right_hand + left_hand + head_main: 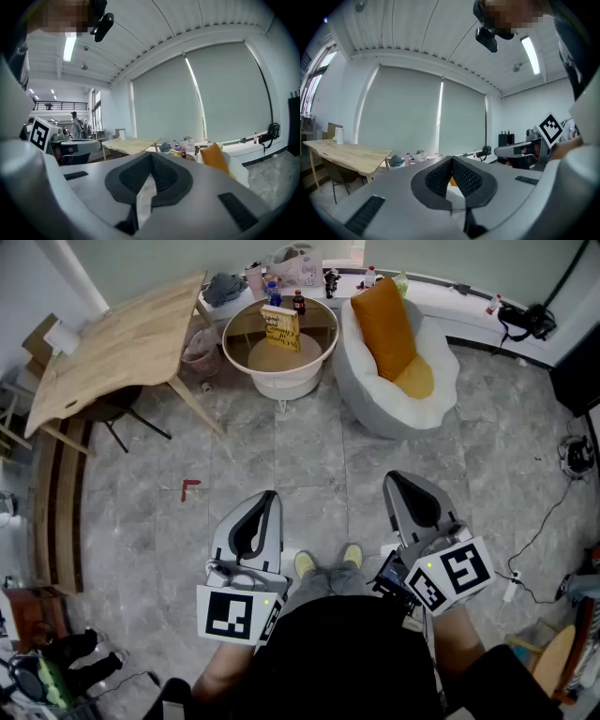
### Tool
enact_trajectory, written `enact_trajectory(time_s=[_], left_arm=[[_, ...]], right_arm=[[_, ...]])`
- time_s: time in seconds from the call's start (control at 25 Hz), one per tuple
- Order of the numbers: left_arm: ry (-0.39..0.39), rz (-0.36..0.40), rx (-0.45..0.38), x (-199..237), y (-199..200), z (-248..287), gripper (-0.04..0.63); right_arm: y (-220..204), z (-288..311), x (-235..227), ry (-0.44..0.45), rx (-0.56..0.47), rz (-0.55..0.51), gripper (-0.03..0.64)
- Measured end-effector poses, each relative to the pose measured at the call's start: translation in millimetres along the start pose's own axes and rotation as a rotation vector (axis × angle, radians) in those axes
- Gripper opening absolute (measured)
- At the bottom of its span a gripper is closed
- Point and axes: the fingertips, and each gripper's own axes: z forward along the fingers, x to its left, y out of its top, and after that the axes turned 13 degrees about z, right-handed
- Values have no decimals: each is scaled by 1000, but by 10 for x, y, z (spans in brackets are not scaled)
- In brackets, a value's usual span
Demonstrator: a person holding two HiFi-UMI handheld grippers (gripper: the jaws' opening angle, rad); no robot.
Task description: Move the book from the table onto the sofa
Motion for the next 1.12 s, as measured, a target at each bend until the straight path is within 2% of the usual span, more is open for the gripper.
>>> enact_trajectory(time_s=[0.12, 0.48, 0.72, 1.12], left_arm=[[-9, -8, -3, 30, 3, -59, 8], [-21, 37, -27, 67, 71, -207, 8], [-24, 74, -41, 114, 74, -279, 8], [-7, 45, -49, 447, -50, -371, 8]], right_arm=[[-37, 26, 79, 0, 5, -6, 9], [-40, -17, 272, 1, -21, -4, 9], [-88, -12, 313, -39, -31, 12, 9], [-195, 176, 534, -40, -25, 28, 9]])
